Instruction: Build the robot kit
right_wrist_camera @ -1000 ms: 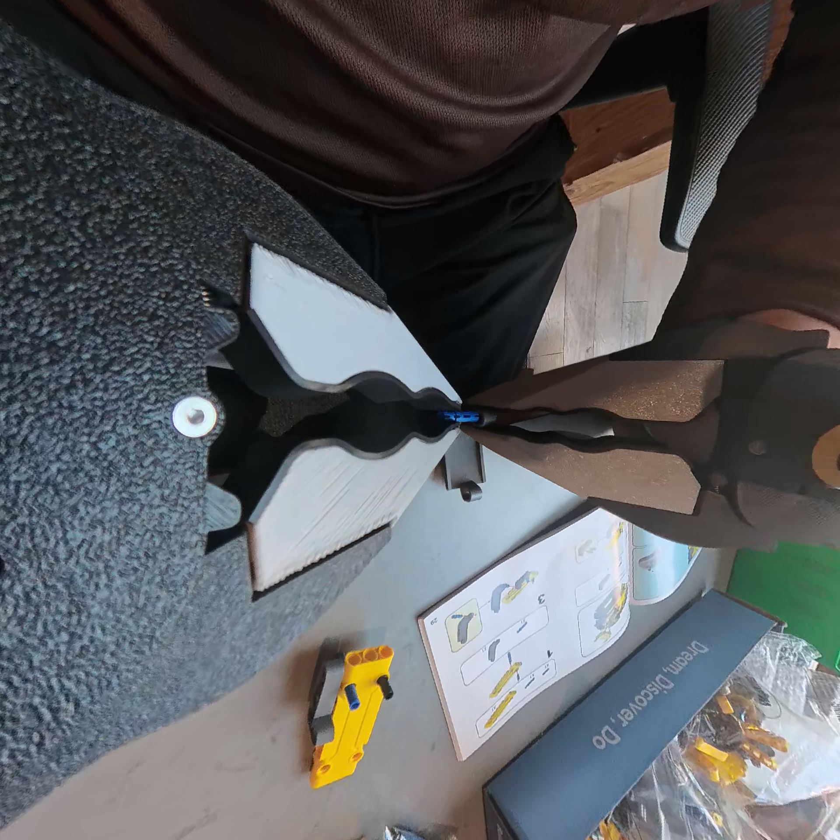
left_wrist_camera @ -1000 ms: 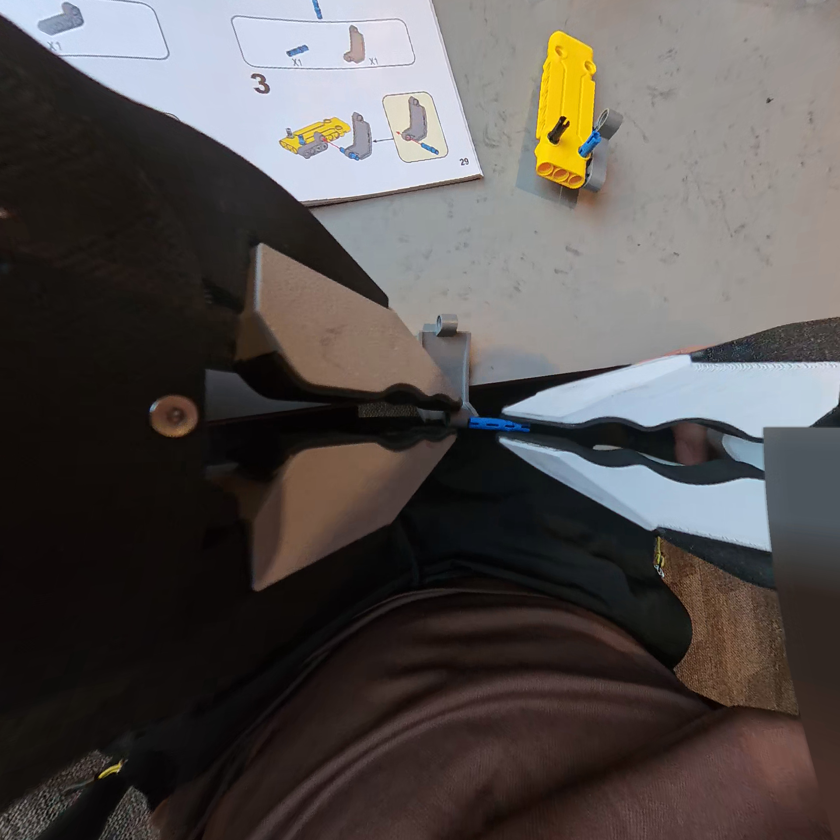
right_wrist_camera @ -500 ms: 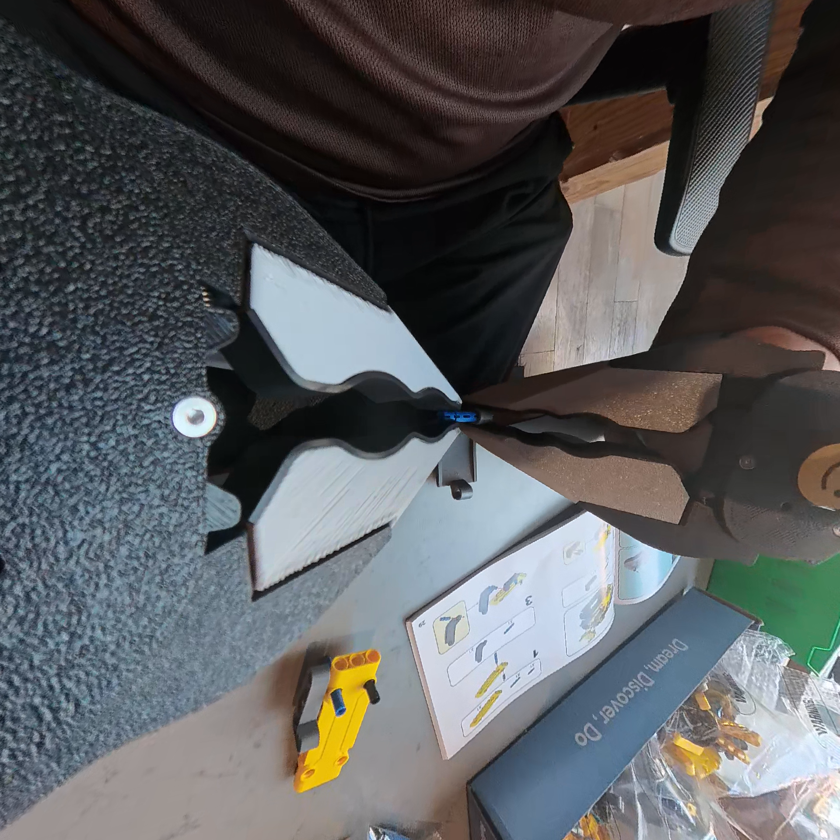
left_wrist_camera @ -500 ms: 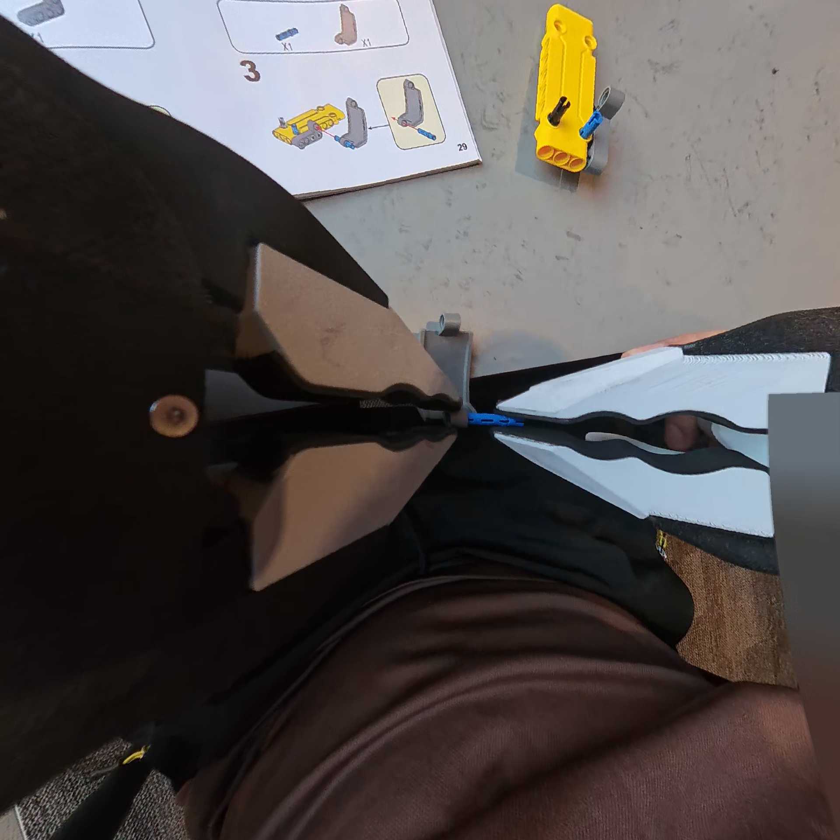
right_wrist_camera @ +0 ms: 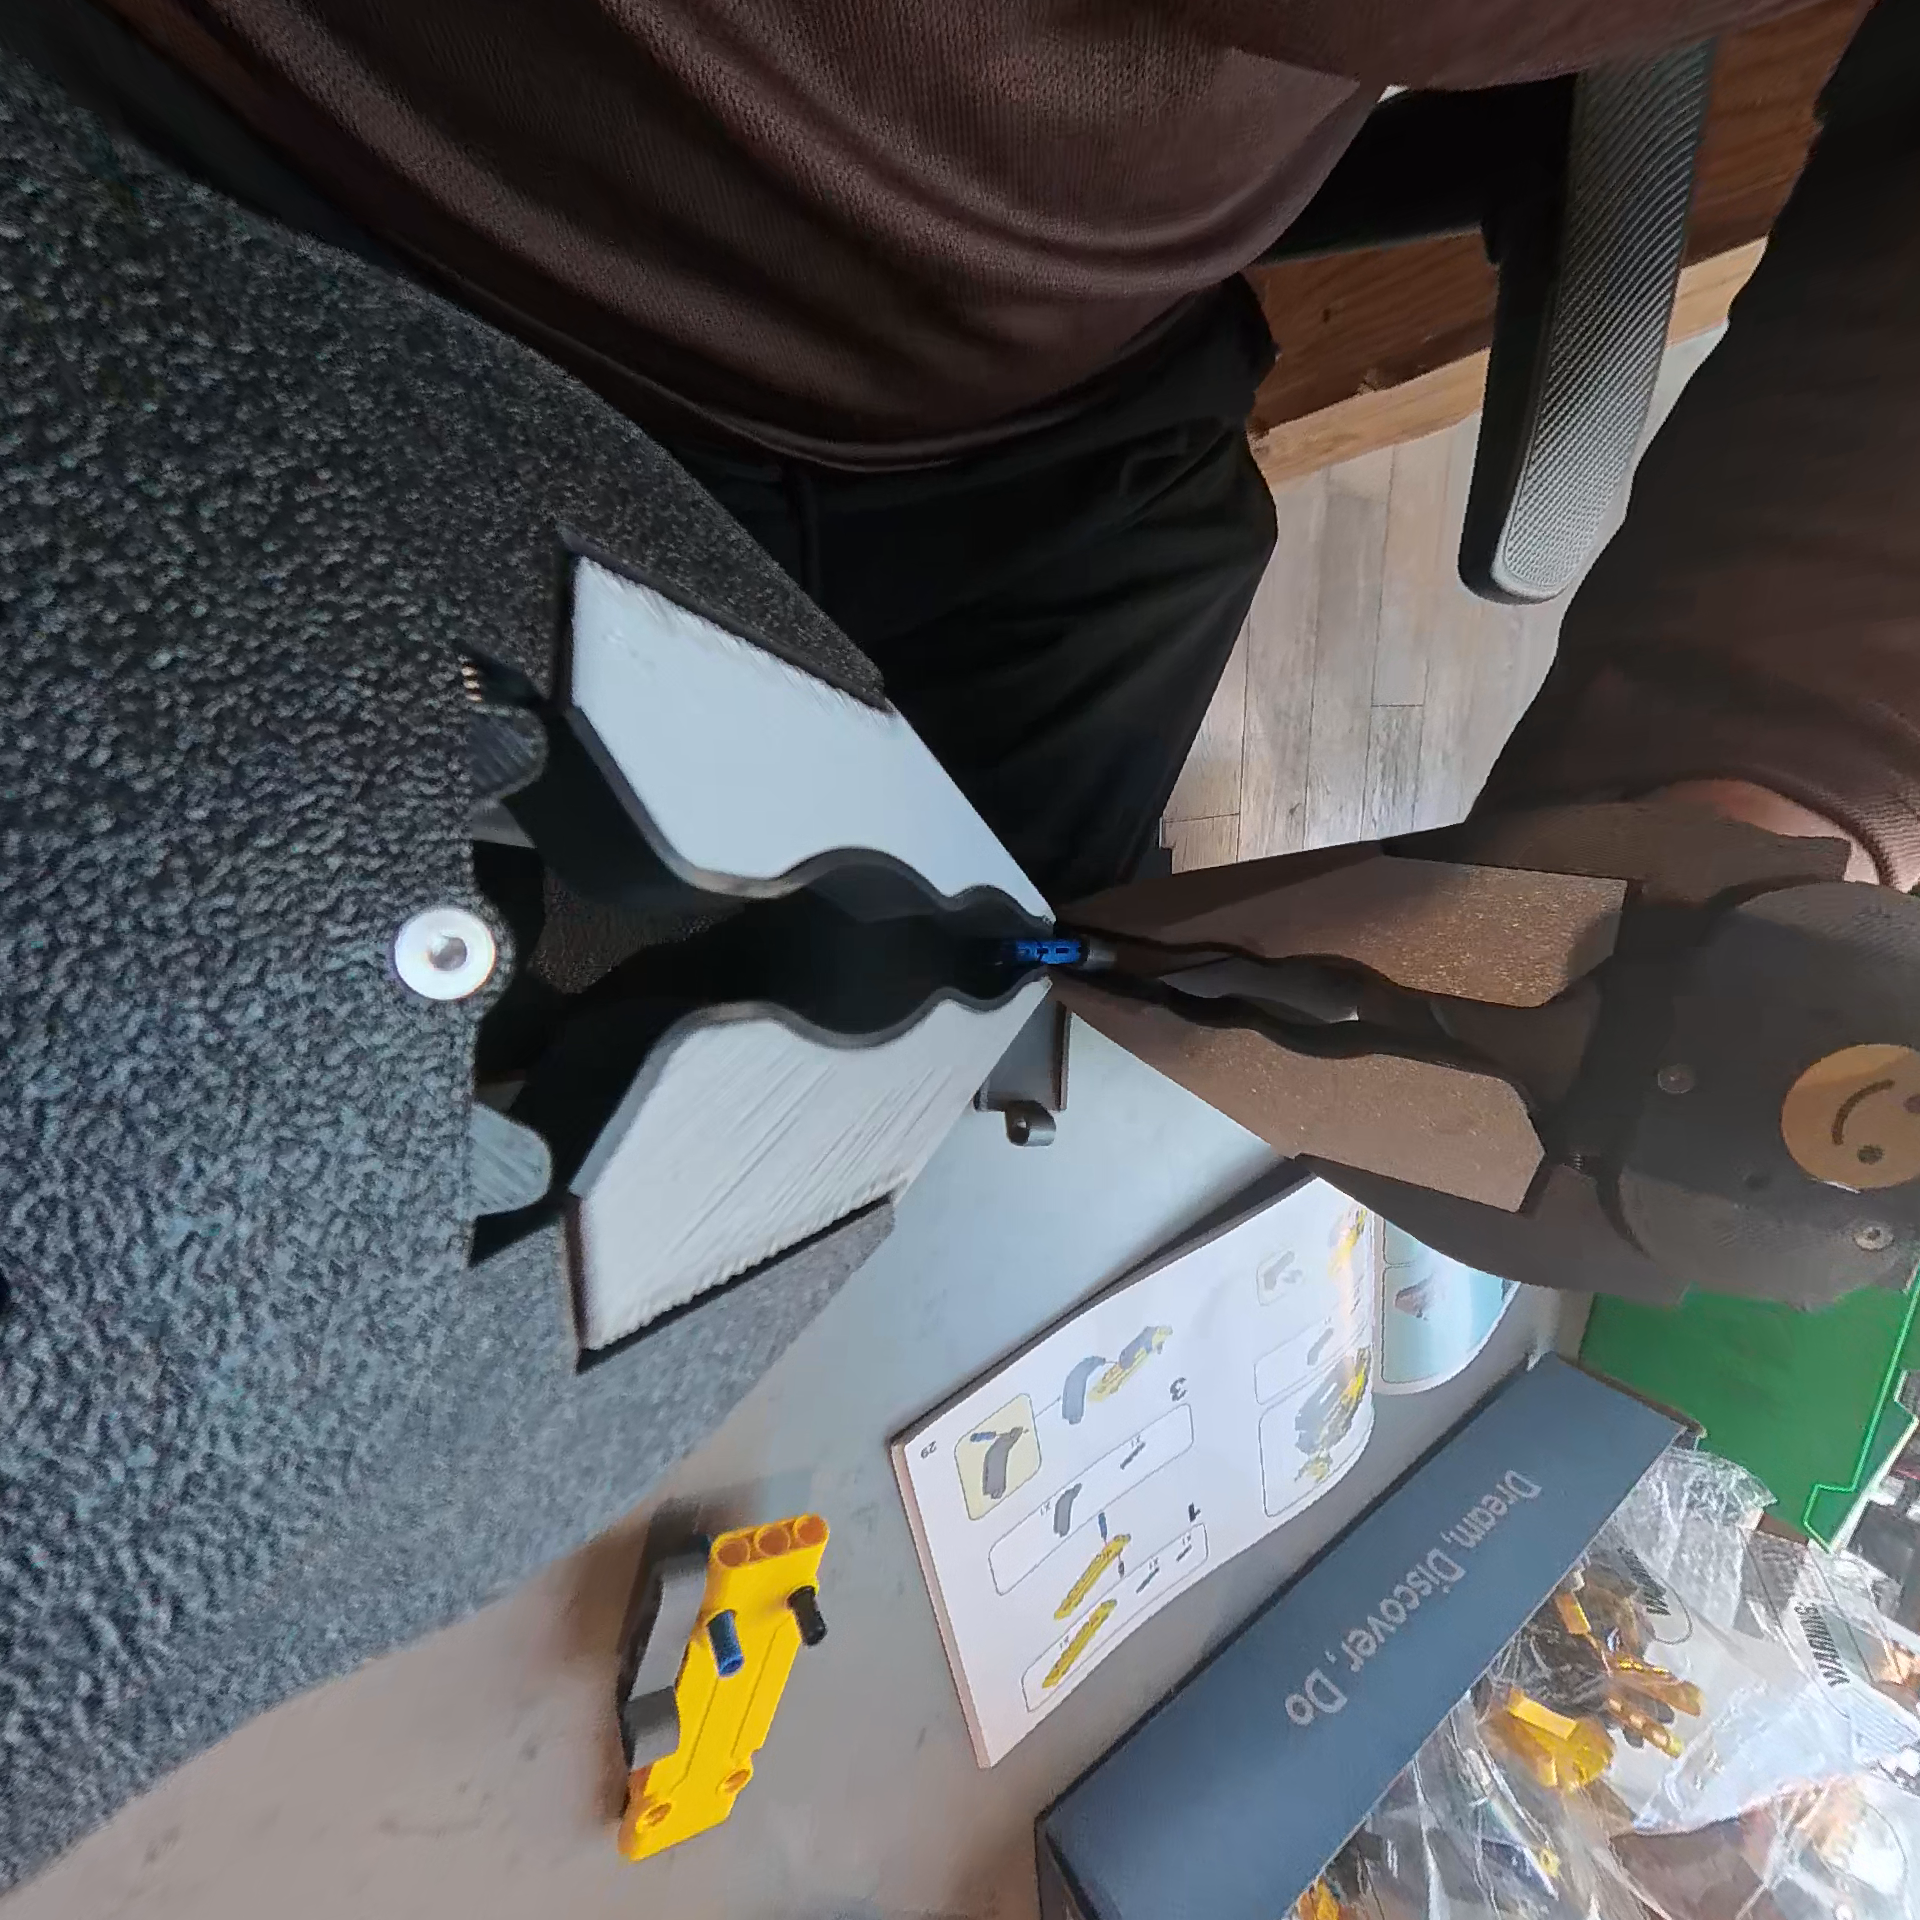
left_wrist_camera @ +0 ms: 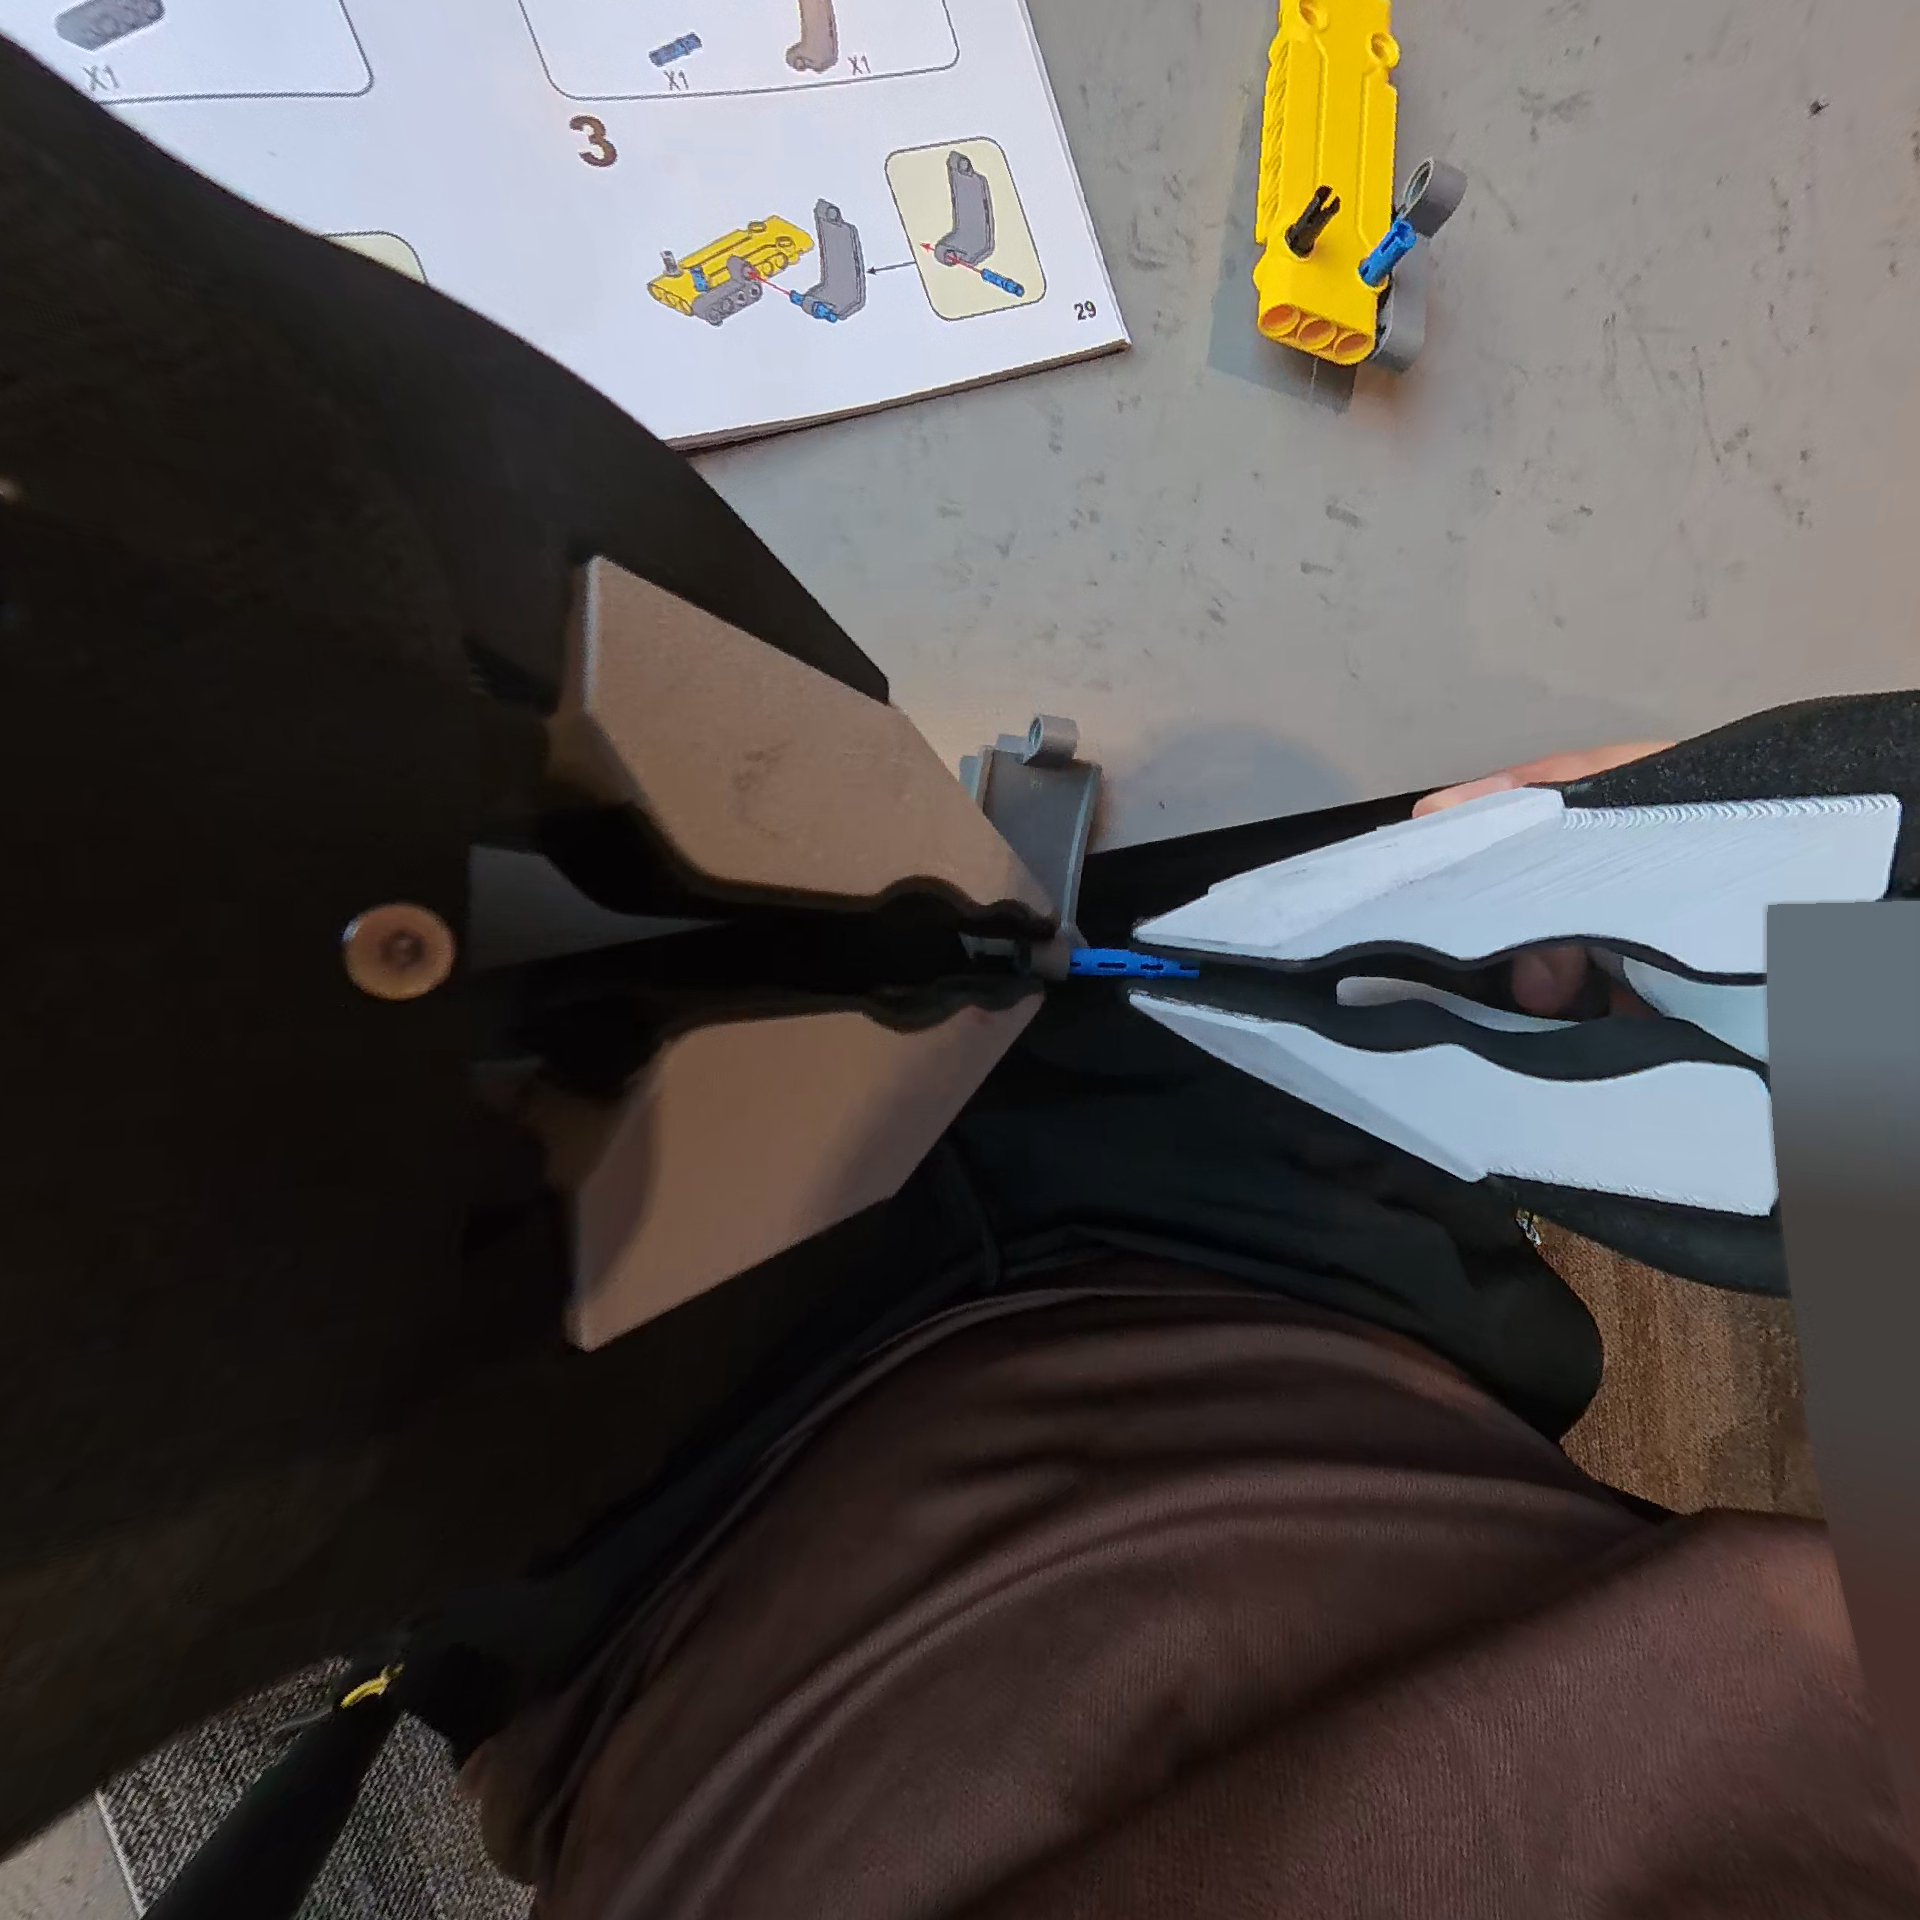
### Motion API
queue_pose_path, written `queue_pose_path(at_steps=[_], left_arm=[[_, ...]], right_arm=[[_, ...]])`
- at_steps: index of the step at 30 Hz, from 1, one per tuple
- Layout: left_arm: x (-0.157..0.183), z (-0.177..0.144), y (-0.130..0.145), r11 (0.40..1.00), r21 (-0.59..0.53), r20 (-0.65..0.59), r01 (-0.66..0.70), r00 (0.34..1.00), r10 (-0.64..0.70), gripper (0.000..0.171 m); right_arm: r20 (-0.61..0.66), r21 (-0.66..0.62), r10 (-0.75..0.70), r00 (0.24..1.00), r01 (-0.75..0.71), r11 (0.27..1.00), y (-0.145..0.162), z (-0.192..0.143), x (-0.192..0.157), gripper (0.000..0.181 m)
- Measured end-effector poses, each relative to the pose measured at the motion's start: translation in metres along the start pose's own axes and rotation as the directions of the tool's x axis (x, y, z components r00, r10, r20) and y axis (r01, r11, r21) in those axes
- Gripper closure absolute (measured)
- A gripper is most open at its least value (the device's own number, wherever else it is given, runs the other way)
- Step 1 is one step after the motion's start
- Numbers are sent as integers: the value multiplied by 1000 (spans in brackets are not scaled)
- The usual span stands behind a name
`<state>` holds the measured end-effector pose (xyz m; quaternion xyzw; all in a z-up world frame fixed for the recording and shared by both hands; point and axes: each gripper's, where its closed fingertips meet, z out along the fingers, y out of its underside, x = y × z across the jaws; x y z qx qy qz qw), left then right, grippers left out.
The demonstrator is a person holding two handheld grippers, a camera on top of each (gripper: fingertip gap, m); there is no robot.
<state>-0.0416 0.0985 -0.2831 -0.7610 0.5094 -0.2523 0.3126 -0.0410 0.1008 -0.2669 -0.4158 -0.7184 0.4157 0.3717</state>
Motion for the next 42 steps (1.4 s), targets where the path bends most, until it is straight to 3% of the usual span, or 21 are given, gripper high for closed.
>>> queue_pose_path(at_steps=[10, 19, 29, 34, 42], left_arm=[[0, 0, 2, 1000, -8, 17, 6, 1000, -6, 166], [-9, -4, 1, 985, 32, 60, 168, 984, -170, 167], [-10, -5, 1, 979, 41, 55, 200, 978, -202, 167], [-10, -6, 3, 975, 51, 79, 217, 972, -220, 167], [-8, -7, 3, 975, 48, 56, 219, 974, -221, 166]], right_arm=[[-29, 12, -5, 1000, 5, 1000, 1, 3, -1, 176], [-124, -9, -110, 986, 109, 994, 0, 4, 10, 177], [-49, 72, 90, 995, -87, 994, 1, 5, 11, 177], [-50, 86, 91, 995, -86, 993, 1, 7, 10, 177], [80, -1, 164, 983, -165, 986, 2, 8, 7, 177]])
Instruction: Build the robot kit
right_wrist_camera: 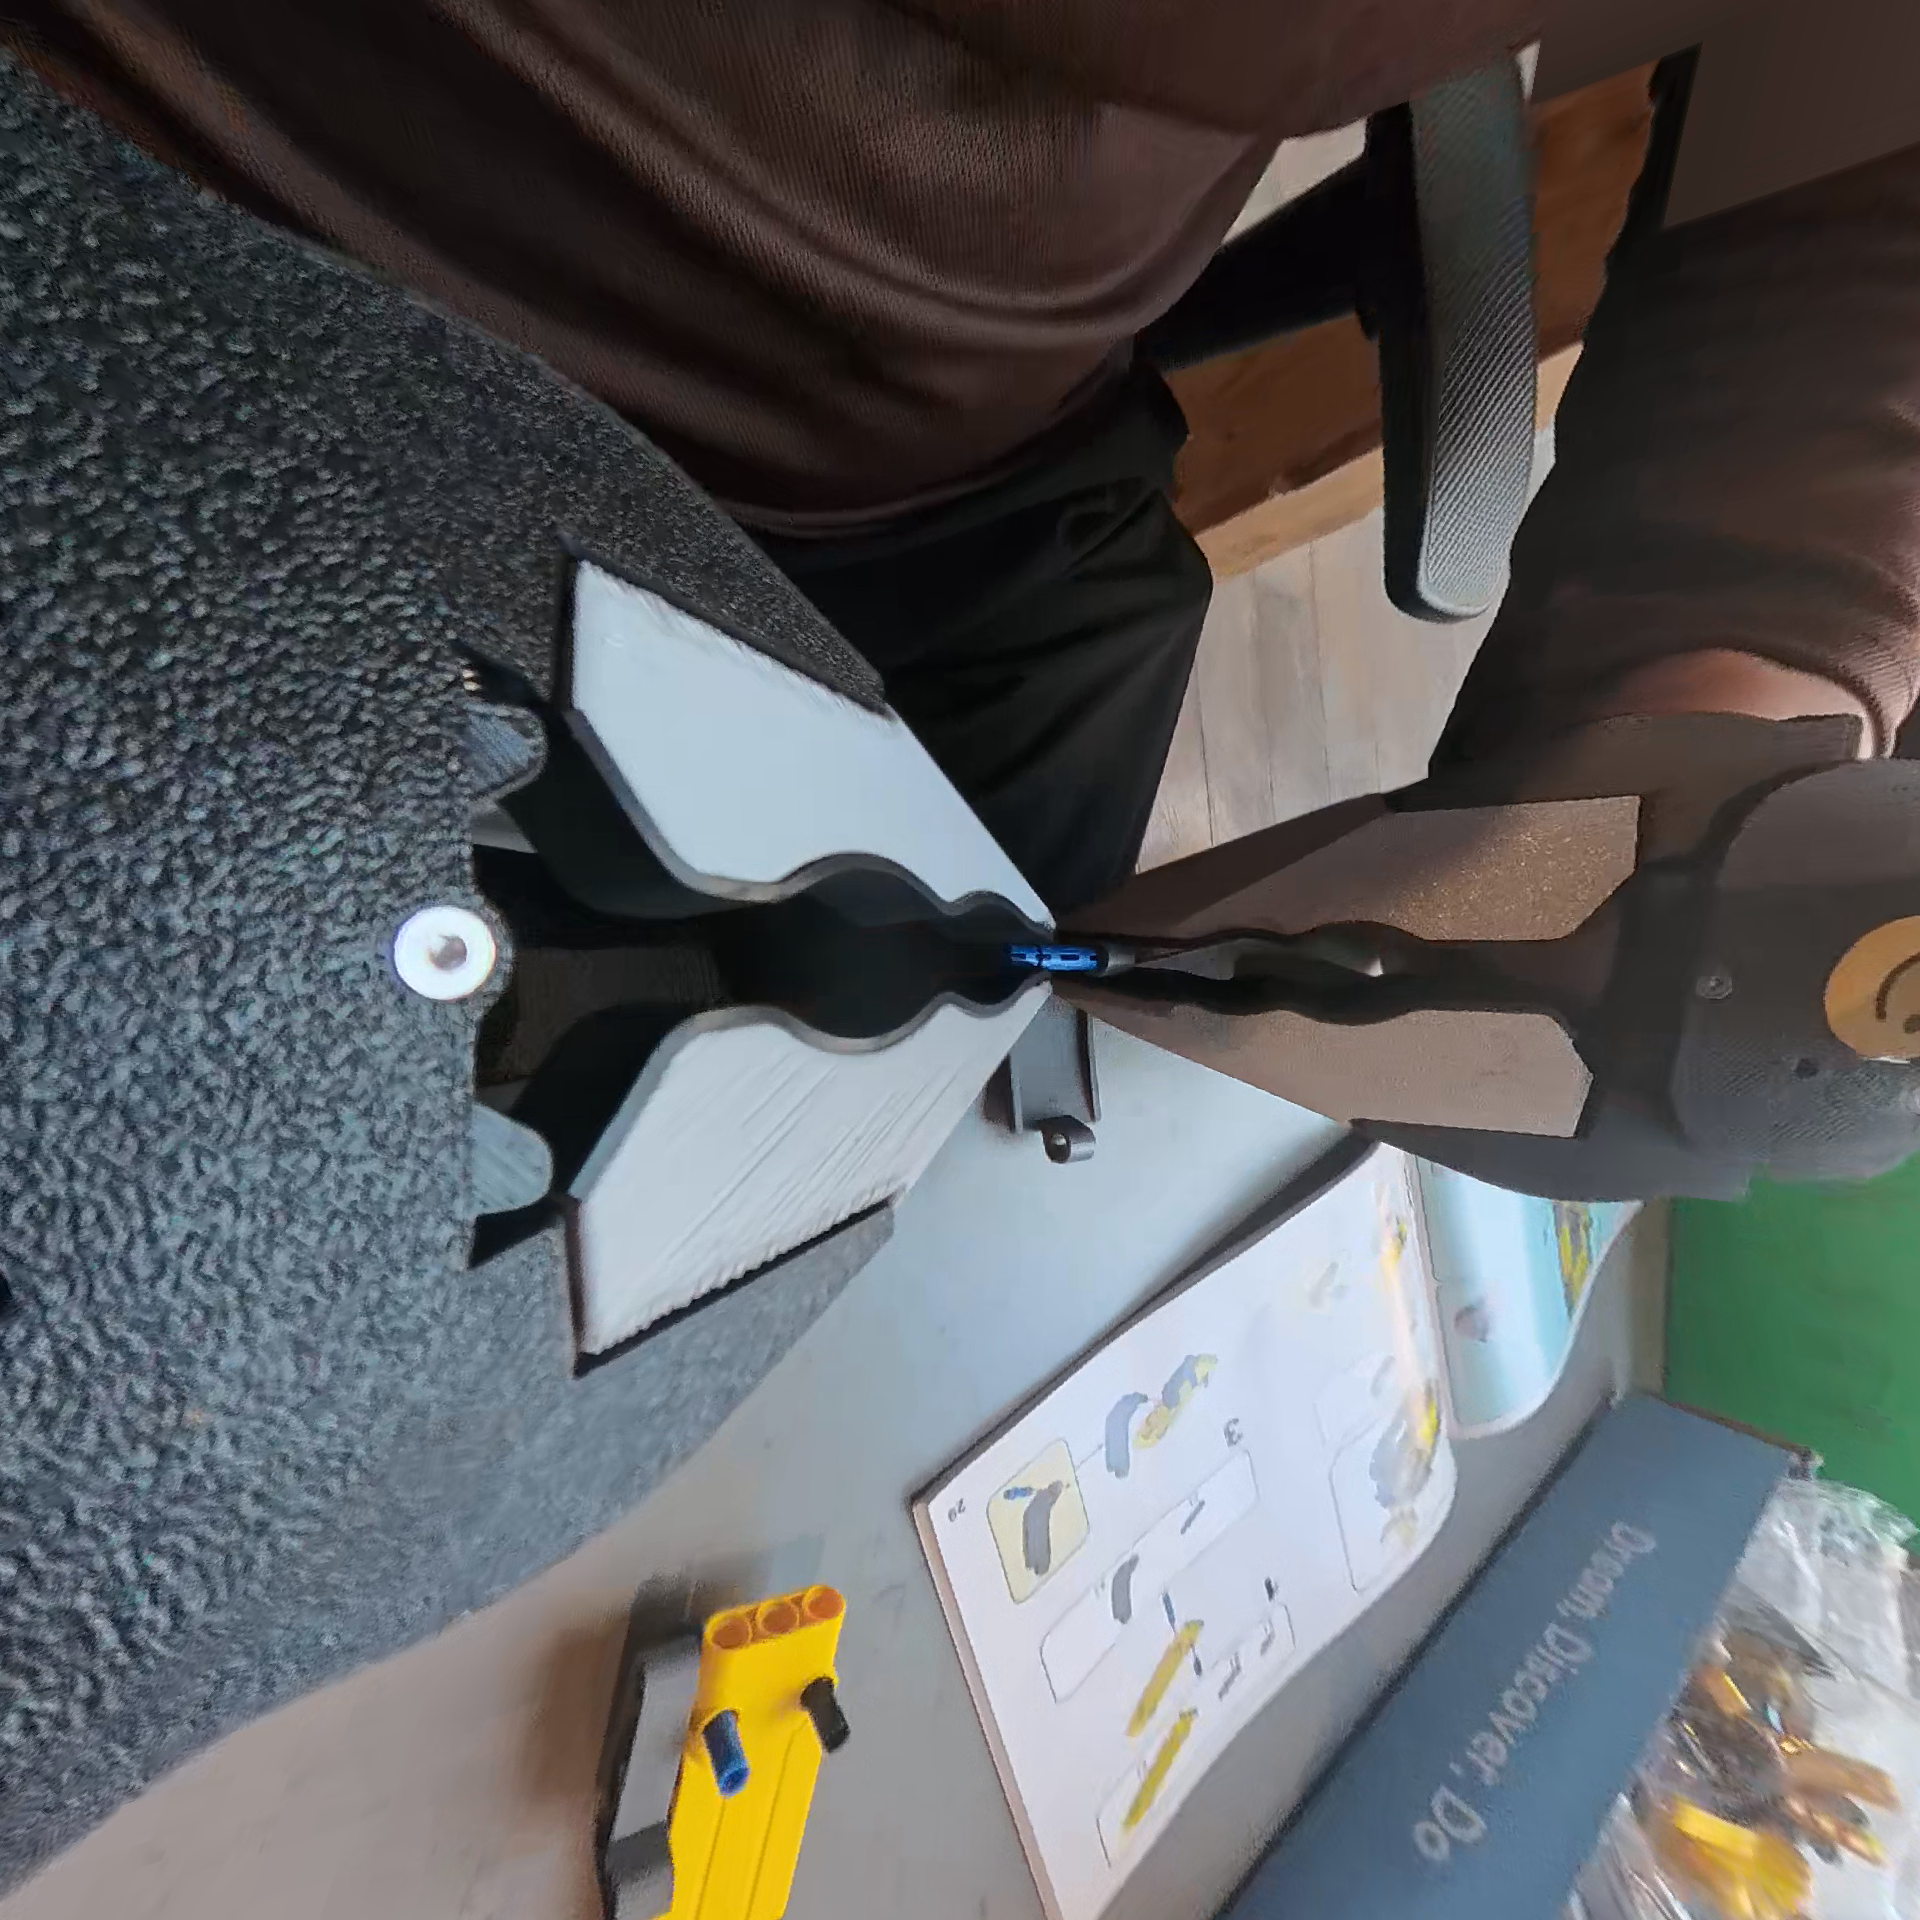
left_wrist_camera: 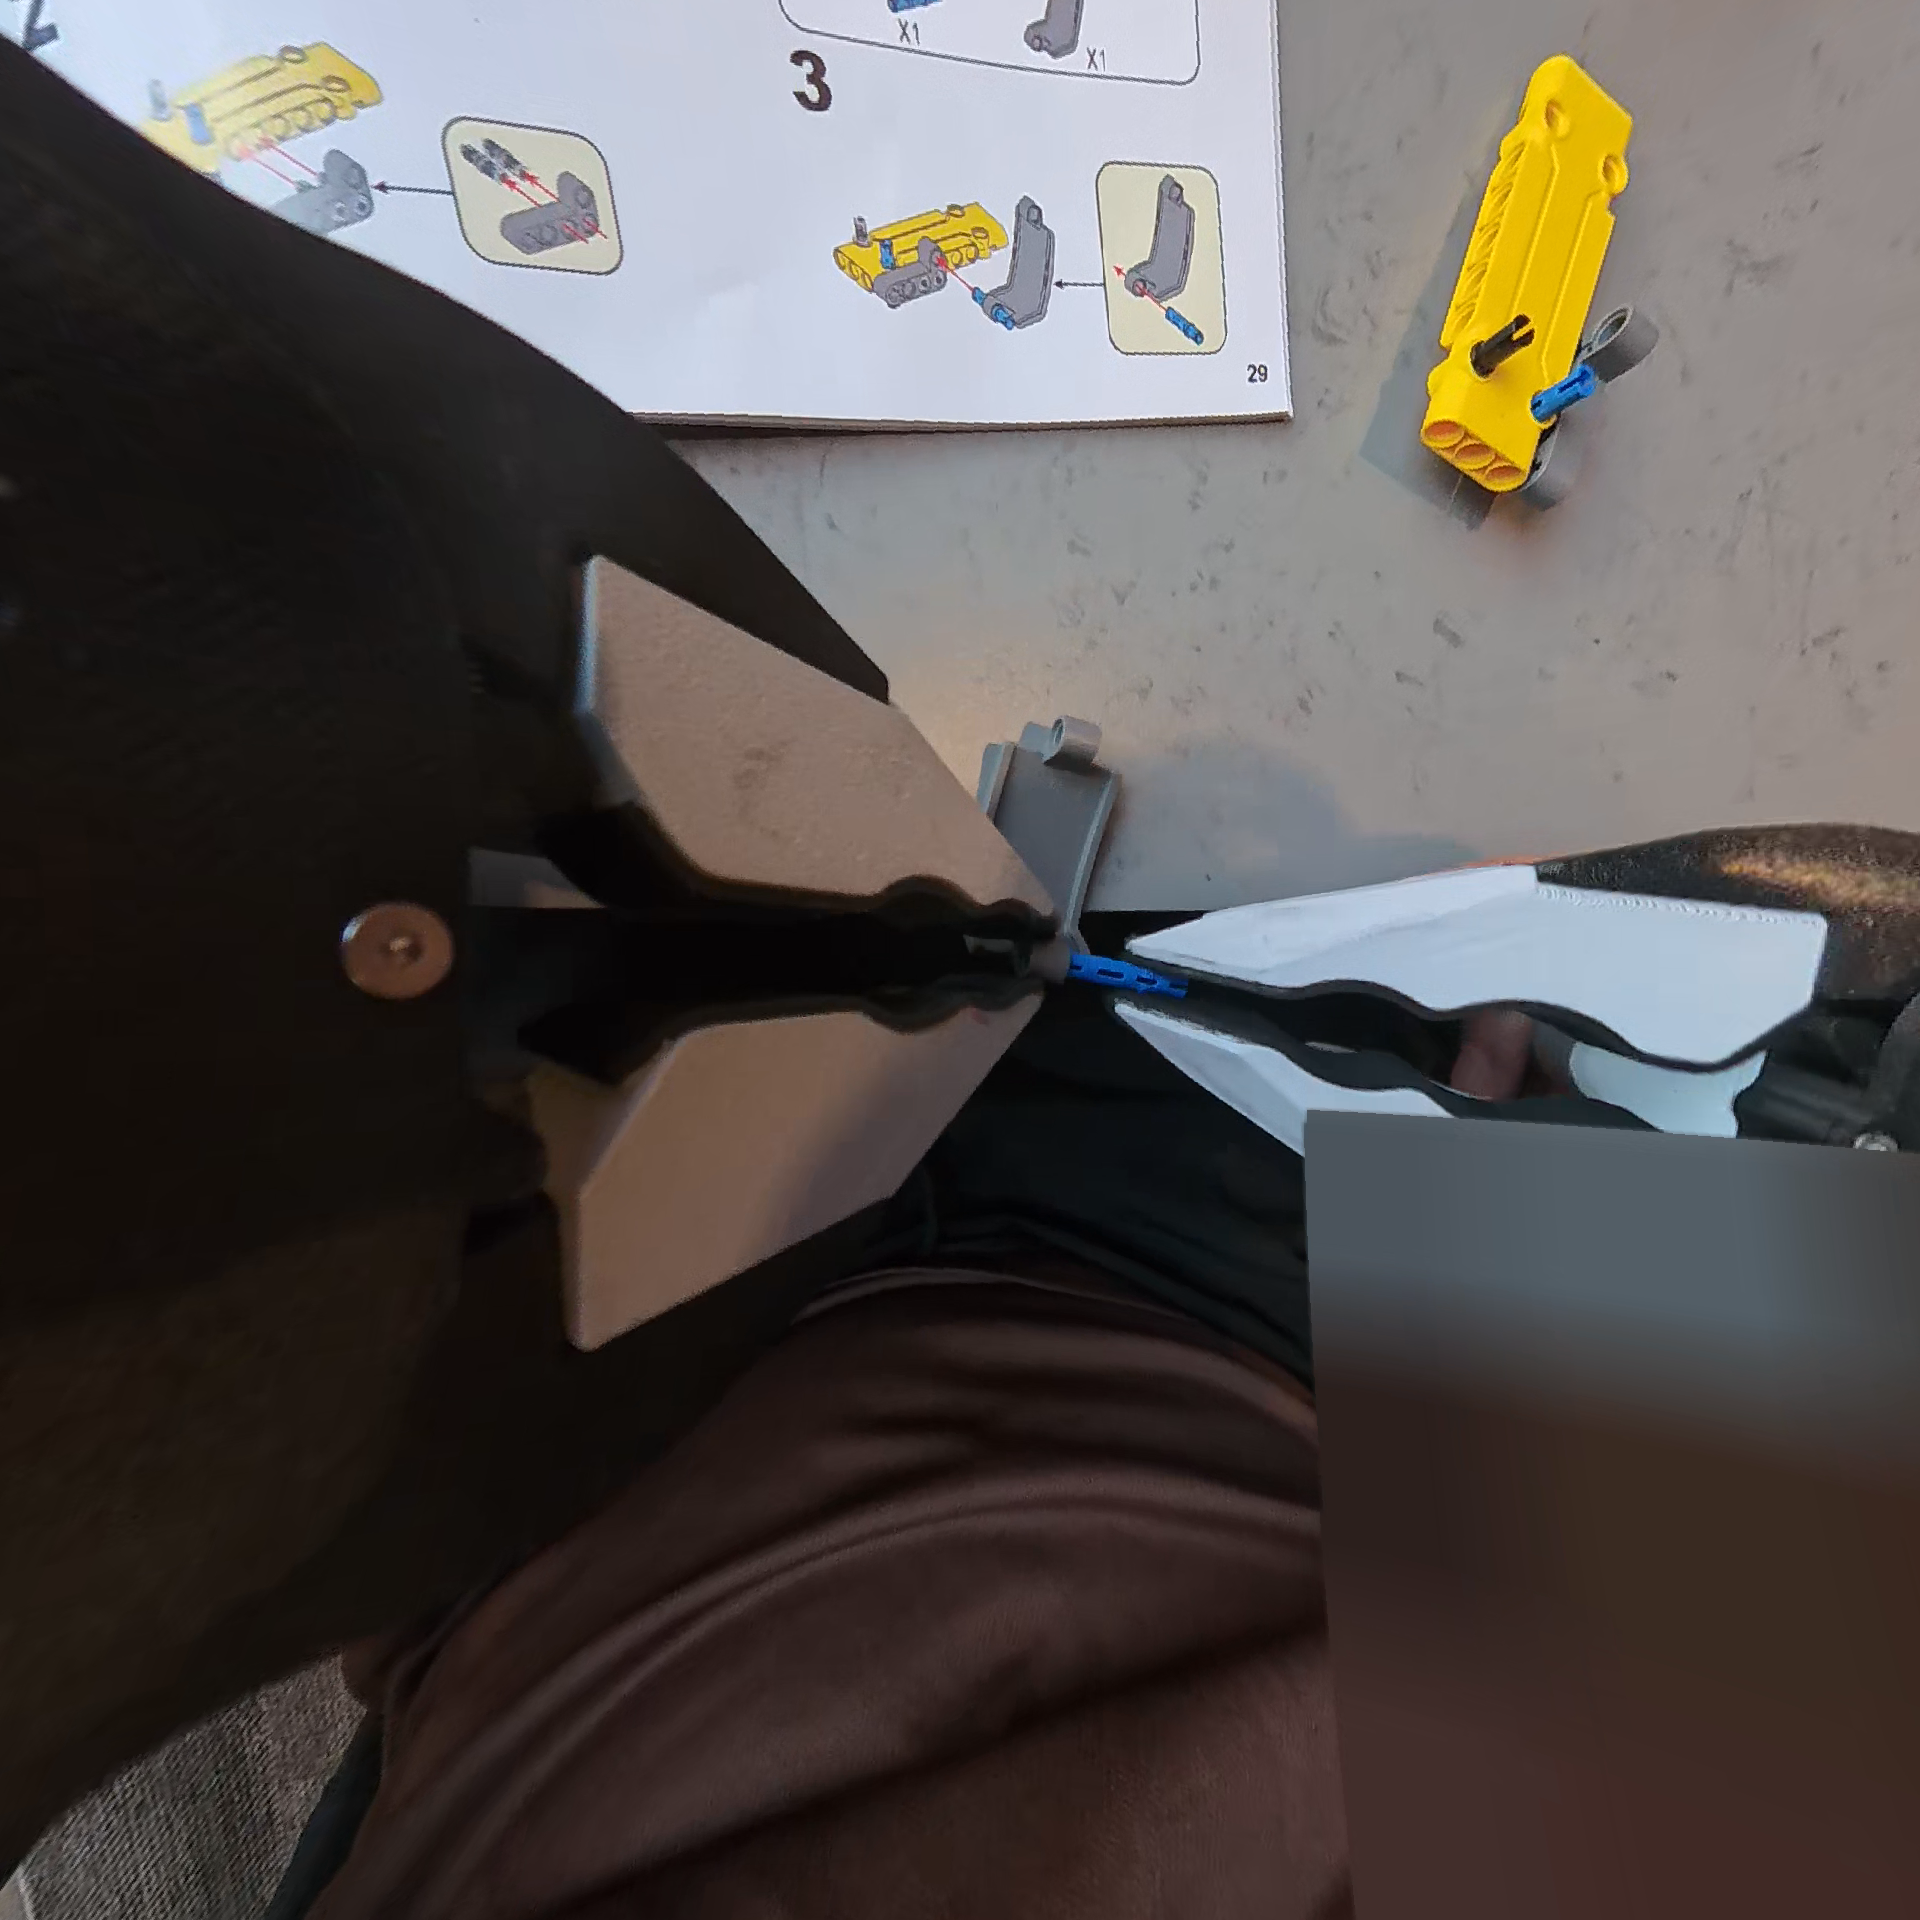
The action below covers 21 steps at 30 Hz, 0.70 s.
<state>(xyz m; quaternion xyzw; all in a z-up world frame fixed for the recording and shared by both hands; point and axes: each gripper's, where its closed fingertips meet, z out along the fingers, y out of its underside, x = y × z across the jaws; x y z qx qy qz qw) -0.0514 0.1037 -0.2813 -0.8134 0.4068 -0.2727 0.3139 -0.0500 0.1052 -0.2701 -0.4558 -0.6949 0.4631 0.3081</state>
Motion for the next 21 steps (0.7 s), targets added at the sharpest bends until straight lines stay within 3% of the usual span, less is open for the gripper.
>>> queue_pose_path(at_steps=[8, 16, 21], left_arm=[[-1, -1, 2, 1000, -3, 13, -11, 1000, 11, 167], [-7, -4, 1, 998, 34, 63, 49, 997, -51, 167], [-7, -9, 5, 996, 59, 88, 72, 993, -77, 167]], right_arm=[[61, -80, 112, 992, -107, 991, -5, 1, 0, 177], [45, 73, 328, 944, -330, 941, -6, 5, 5, 177], [32, 66, 275, 961, -276, 959, -7, 10, 4, 176]])
